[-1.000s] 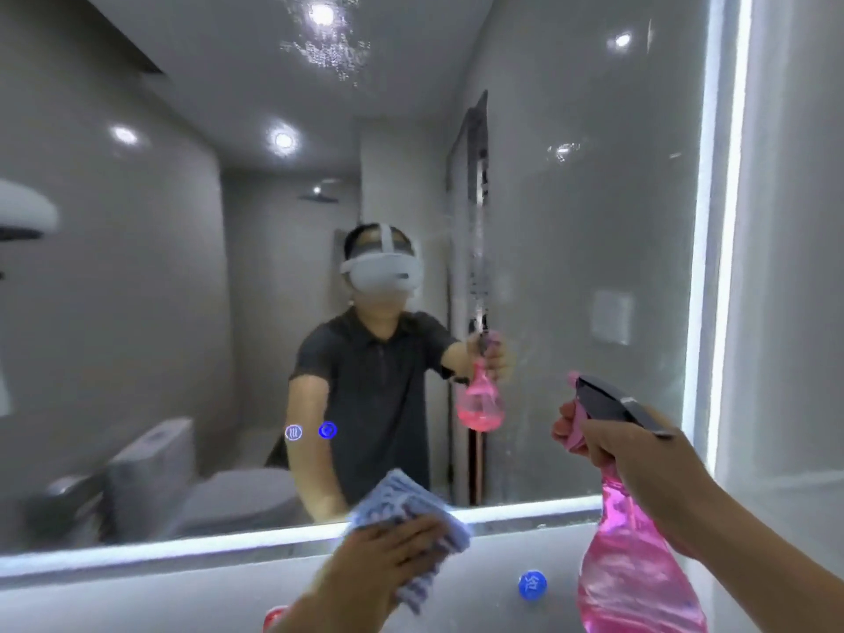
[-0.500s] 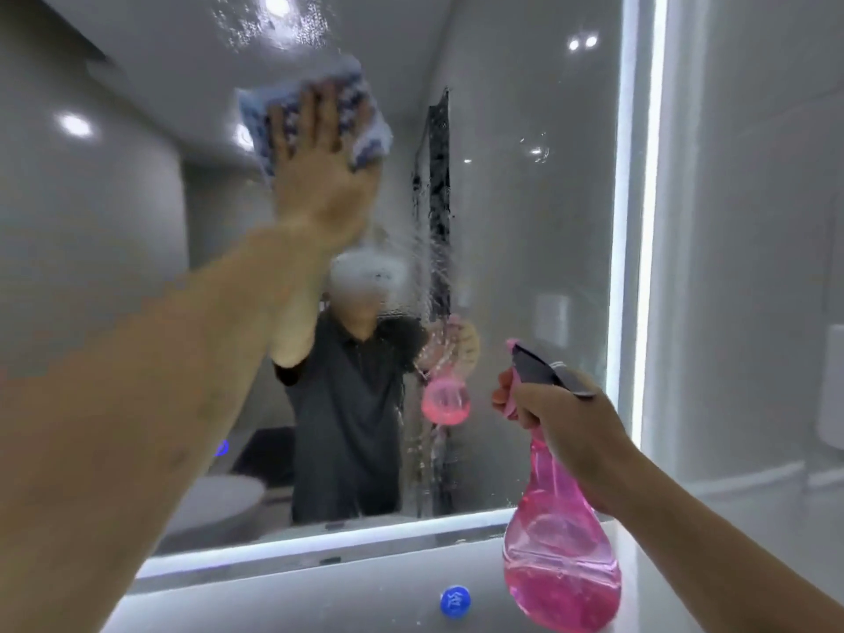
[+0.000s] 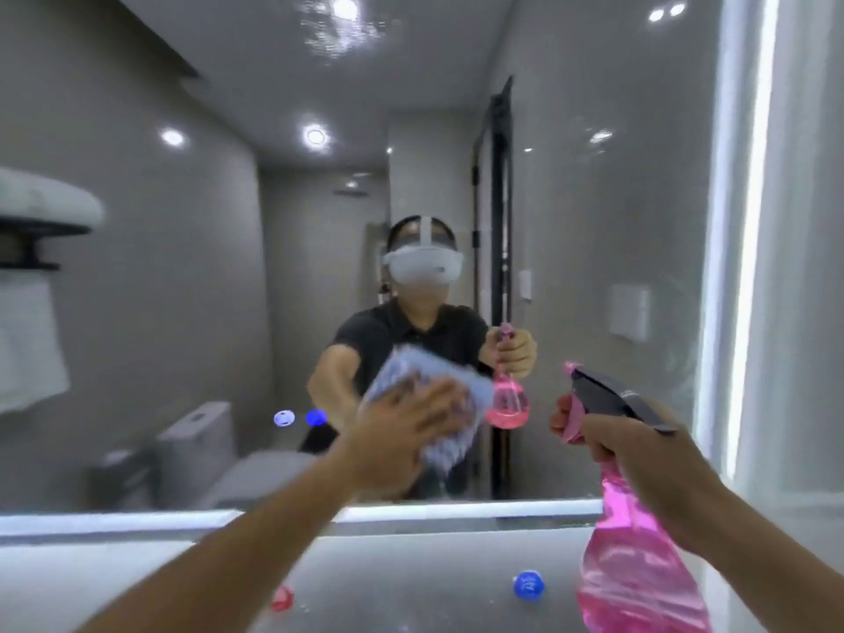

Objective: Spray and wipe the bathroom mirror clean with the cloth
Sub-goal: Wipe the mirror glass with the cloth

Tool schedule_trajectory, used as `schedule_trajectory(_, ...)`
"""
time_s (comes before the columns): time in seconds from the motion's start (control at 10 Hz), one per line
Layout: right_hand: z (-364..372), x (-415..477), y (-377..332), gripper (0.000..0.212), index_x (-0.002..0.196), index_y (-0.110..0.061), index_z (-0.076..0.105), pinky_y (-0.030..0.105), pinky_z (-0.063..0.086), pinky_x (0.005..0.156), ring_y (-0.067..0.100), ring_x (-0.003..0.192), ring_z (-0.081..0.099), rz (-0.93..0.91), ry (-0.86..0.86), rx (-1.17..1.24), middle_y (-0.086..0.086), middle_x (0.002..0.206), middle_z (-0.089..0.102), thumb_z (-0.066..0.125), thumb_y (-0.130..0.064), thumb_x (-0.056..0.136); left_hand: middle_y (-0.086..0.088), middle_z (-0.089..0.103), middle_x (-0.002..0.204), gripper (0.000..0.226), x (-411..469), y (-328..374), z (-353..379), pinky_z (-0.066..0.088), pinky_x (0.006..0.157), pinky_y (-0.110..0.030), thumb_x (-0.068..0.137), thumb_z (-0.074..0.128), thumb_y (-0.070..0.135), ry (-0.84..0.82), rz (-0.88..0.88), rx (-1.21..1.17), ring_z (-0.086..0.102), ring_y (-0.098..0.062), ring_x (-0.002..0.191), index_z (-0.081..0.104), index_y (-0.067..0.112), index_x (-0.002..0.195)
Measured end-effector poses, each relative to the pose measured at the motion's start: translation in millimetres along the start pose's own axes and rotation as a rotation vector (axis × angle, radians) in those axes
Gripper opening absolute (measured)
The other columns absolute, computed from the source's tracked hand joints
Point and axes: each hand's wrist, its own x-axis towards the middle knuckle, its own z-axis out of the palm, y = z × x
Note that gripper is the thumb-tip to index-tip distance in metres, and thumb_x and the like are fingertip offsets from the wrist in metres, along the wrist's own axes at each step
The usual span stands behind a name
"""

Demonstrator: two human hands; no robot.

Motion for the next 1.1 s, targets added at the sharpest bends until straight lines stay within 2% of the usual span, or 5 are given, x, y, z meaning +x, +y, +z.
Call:
schedule_trajectory(0.3, 96.5, -2.7, -48.6, 0.056, 0.023, -0.016, 0.039, 0.012, 0.021, 0.029, 0.004, 0.022, 0.022, -0.086, -0.183, 0.074, -0.007, 0.022, 0.029, 0.039, 0.013, 0.071, -0.011, 0.017, 0.158, 0.067, -23.4, -178.6, -62.7, -0.013, 0.114, -0.033, 0.089, 0.029, 0.047, 0.306, -0.710, 0.083, 0.011, -0.027, 0.146, 0.022, 0.022, 0.151)
schedule_trajectory(0.5, 149.7, -8.6, -49.7, 0.054, 0.025, -0.016, 0.042, 0.009, 0.022, 0.033, 0.003, 0.026, 0.025, -0.118, -0.212, 0.025, -0.010, 0.026, 0.031, 0.039, 0.015, 0.069, 0.000, 0.023, 0.156, 0.050, -186.4, 14.2, 69.5, 0.000, 0.120, -0.040, 0.096, 0.027, 0.029, 0.109, -0.042, -0.085, -0.001, -0.019, 0.148, 0.031, 0.024, 0.145)
schedule_trajectory(0.6, 155.6, -8.4, -47.7, 0.054, 0.025, -0.015, 0.039, 0.011, 0.021, 0.031, 0.003, 0.027, 0.022, -0.087, -0.170, 0.036, -0.009, 0.027, 0.028, 0.041, 0.015, 0.069, 0.010, 0.032, 0.149, 0.047, -231.4, 23.0, 79.0, -0.001, 0.118, -0.033, 0.091, 0.034, 0.038, -0.415, -0.007, 0.542, 0.001, -0.014, 0.147, 0.040, 0.028, 0.137)
schedule_trajectory(0.9, 102.7, -7.6, -42.1, 0.044, 0.033, -0.011, 0.045, 0.042, 0.053, 0.053, 0.055, 0.068, 0.056, -0.072, 0.028, -0.069, 0.035, 0.077, 0.065, 0.045, 0.012, 0.070, -0.012, 0.002, 0.161, 0.066, -29.9, -198.4, -82.9, -0.011, 0.116, -0.044, 0.097, 0.031, 0.039, 0.395, -1.007, -0.227, -0.002, -0.029, 0.148, 0.003, 0.015, 0.152)
schedule_trajectory(1.1, 64.1, -7.8, -27.4, 0.021, 0.084, 0.029, 0.046, 0.036, 0.038, 0.067, 0.058, 0.104, 0.051, -0.049, 0.129, -0.032, 0.035, 0.086, 0.063, 0.044, 0.014, 0.069, -0.011, 0.010, 0.159, 0.065, 25.0, -83.5, -35.9, -0.015, 0.115, -0.043, 0.091, 0.032, 0.040, 0.408, -0.661, -0.066, -0.001, -0.027, 0.147, 0.017, 0.018, 0.150)
